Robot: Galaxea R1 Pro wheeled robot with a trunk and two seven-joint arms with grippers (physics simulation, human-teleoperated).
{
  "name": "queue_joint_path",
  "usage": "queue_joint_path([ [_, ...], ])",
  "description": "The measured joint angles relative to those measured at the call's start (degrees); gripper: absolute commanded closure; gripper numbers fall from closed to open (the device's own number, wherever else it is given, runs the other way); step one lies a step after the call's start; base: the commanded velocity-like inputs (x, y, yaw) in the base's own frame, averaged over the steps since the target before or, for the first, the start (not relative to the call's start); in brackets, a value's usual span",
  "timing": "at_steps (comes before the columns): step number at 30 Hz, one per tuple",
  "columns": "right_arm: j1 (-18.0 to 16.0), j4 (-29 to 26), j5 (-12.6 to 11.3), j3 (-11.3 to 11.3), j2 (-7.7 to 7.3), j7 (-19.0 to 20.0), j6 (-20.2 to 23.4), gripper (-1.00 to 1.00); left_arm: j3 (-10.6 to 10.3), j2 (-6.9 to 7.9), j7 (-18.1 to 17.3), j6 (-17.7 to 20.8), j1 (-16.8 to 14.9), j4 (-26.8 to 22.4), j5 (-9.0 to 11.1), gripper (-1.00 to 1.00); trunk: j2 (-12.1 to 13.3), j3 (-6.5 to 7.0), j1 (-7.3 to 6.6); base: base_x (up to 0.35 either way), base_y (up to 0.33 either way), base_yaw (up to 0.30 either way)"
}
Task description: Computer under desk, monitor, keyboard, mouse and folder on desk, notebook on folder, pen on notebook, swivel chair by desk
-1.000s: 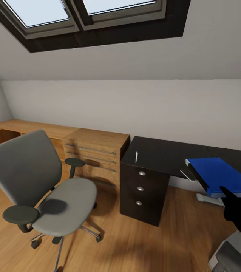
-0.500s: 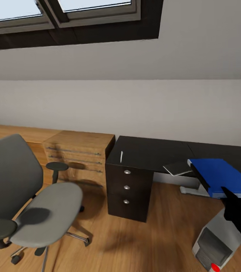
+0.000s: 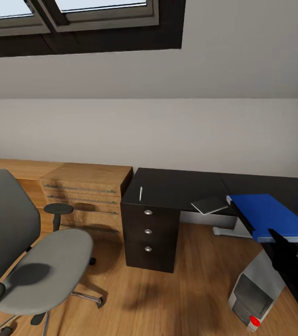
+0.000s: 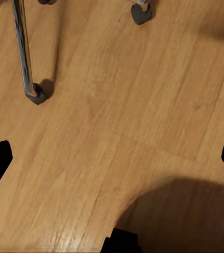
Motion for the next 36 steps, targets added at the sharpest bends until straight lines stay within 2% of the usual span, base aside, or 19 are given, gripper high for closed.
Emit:
queue_joint_path([
  [11,0.0,0.0,0.0,-0.2,0.01,0.1,0.2,1.0,0.0,0.01,0.0,0.0,0.0,0.1,0.0,-1.0,0.0,0.0,-0.02,0.049,-0.023,-0.014],
  [23,0.0,0.0,0.0,0.0,0.14,0.0,0.0,1.0,0.0,-0.24,0.0,0.0,0.0,0.2,0.0,-1.0,0.0,0.0,0.0,0.069,-0.035,-0.214],
  [36,0.0,0.0,-0.1,0.4,0.13,0.0,0.2,1.0,0.0,-0.18,0.0,0.0,0.0,0.2,0.0,-1.0,0.0,0.0,0.0,0.001,0.0,-0.02],
])
